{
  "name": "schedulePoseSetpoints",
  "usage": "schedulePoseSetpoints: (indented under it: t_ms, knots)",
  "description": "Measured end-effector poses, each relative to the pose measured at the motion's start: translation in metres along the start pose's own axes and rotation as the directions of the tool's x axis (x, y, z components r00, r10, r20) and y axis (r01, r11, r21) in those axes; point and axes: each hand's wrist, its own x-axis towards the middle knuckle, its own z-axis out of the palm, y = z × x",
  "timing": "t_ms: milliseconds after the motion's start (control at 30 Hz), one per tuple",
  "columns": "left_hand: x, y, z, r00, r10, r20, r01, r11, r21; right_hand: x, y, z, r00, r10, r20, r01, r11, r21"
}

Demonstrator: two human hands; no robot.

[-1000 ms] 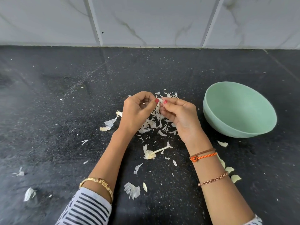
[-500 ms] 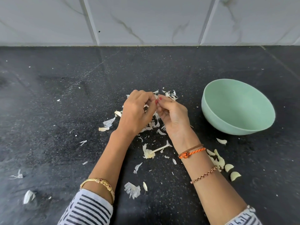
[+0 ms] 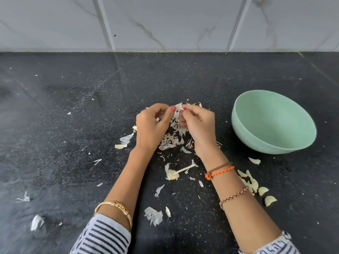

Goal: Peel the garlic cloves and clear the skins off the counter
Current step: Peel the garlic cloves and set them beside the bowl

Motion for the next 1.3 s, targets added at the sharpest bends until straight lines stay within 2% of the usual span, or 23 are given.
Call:
schedulePoseSetpoints:
  t_ms: [100, 267, 400, 533, 667, 733, 800, 867, 933, 1000, 1200, 1300]
  knots:
    - [-0.003, 0.009, 0.006, 0.994, -0.082, 0.073, 0.093, 0.983, -0.162, 0.003, 0.004, 0.0, 0.99, -0.138, -0.012, 0.134, 0.98, -0.148]
    - [-0.005, 0.013, 0.009, 0.993, -0.092, 0.078, 0.103, 0.983, -0.152, 0.006, 0.015, -0.002, 0.949, -0.316, -0.019, 0.28, 0.867, -0.413]
    - [-0.004, 0.014, 0.007, 0.993, -0.105, 0.062, 0.115, 0.973, -0.201, 0.009, 0.018, -0.004, 0.919, -0.394, 0.007, 0.345, 0.795, -0.5]
    - [-0.002, 0.018, 0.004, 0.967, -0.239, 0.092, 0.255, 0.872, -0.418, 0.007, 0.016, -0.003, 0.932, -0.358, 0.052, 0.347, 0.845, -0.406]
    - [0.001, 0.019, 0.002, 0.902, -0.396, 0.171, 0.42, 0.716, -0.557, 0.006, 0.01, -0.005, 0.973, -0.195, 0.124, 0.217, 0.955, -0.202]
    - [0.002, 0.018, 0.002, 0.876, -0.439, 0.201, 0.47, 0.683, -0.559, 0.007, 0.008, -0.007, 0.979, -0.145, 0.147, 0.164, 0.978, -0.131]
    - [0.001, 0.018, 0.002, 0.877, -0.437, 0.198, 0.466, 0.675, -0.572, 0.007, 0.009, -0.009, 0.976, -0.206, 0.073, 0.216, 0.962, -0.166]
    - [0.001, 0.018, 0.003, 0.879, -0.442, 0.179, 0.451, 0.647, -0.615, 0.008, 0.013, -0.009, 0.933, -0.357, -0.041, 0.33, 0.896, -0.296]
    - [0.001, 0.019, 0.003, 0.887, -0.44, 0.141, 0.424, 0.654, -0.627, 0.008, 0.016, -0.008, 0.866, -0.493, -0.083, 0.414, 0.801, -0.433]
    - [0.0, 0.019, 0.004, 0.896, -0.431, 0.103, 0.393, 0.666, -0.634, 0.008, 0.019, -0.005, 0.833, -0.552, -0.041, 0.468, 0.741, -0.482]
    - [0.0, 0.017, 0.003, 0.914, -0.406, 0.01, 0.336, 0.741, -0.582, 0.006, 0.017, -0.003, 0.819, -0.572, -0.053, 0.497, 0.752, -0.433]
    - [0.0, 0.018, 0.004, 0.94, -0.341, 0.005, 0.288, 0.786, -0.547, 0.006, 0.014, -0.002, 0.859, -0.512, -0.001, 0.488, 0.82, -0.298]
